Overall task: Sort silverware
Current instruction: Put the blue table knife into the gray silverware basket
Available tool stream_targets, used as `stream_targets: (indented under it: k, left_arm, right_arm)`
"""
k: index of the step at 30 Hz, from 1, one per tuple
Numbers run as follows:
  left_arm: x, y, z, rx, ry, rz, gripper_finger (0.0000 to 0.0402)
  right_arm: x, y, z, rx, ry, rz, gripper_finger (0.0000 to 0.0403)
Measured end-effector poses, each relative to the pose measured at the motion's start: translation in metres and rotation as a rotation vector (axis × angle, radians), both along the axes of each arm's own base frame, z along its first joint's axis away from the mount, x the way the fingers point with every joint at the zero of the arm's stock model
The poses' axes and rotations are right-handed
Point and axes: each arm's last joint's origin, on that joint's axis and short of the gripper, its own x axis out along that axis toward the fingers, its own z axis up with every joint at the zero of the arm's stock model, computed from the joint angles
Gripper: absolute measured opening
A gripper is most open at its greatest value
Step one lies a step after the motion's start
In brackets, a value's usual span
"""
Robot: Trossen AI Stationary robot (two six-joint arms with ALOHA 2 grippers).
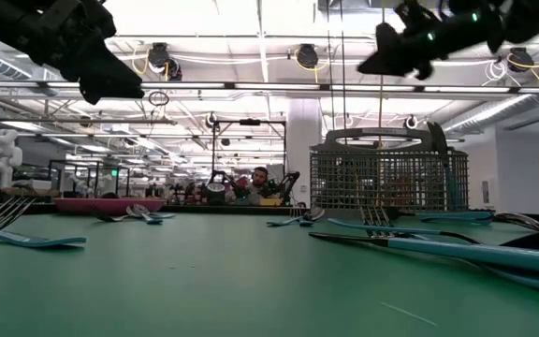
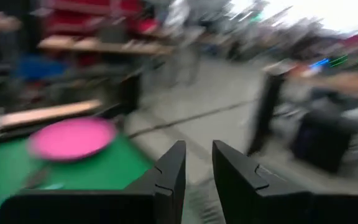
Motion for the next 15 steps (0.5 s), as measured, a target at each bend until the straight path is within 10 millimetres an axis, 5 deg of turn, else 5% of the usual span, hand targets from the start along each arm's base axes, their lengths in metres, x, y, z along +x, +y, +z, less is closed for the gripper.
stream_targets:
  k: [15]
  left_arm:
    - [0.051, -0.027, -0.006, -0.029, -0.022, -0.255, 0.0180]
  right_arm:
    - [0.086, 0.083, 0.033, 0.338, 0.233, 0.317, 0.0070]
